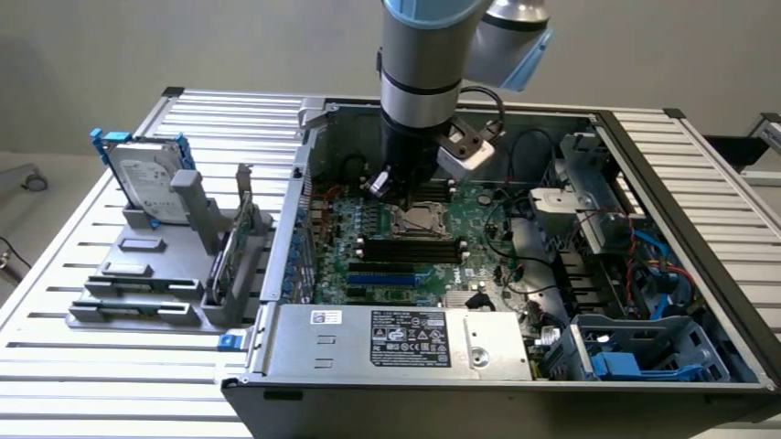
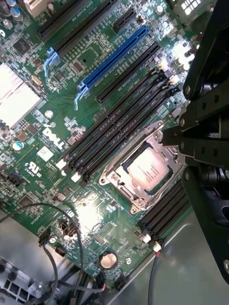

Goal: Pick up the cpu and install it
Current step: 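Install the first cpu locking lever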

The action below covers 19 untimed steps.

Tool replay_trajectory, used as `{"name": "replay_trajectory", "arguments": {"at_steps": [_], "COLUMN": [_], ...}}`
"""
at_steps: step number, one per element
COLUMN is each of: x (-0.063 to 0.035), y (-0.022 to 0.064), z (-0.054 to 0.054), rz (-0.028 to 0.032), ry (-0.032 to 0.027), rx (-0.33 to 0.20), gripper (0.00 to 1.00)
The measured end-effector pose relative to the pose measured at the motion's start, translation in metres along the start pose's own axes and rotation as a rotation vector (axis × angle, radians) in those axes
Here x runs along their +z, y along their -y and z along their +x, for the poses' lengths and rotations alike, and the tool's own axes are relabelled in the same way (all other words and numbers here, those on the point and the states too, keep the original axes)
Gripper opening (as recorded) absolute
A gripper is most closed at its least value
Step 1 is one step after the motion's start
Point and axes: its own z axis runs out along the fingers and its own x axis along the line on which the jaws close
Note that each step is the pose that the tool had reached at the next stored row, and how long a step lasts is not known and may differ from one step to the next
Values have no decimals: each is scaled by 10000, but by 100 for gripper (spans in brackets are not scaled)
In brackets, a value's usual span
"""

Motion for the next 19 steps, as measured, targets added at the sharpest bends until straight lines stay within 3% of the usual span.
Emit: {"name": "replay_trajectory", "arguments": {"at_steps": [6,19], "x": [-18,137], "y": [-67,-5], "z": [-92,-162], "rz": [-35,-50], "ry": [30,43], "rx": [20,24], "gripper": [11,11]}}
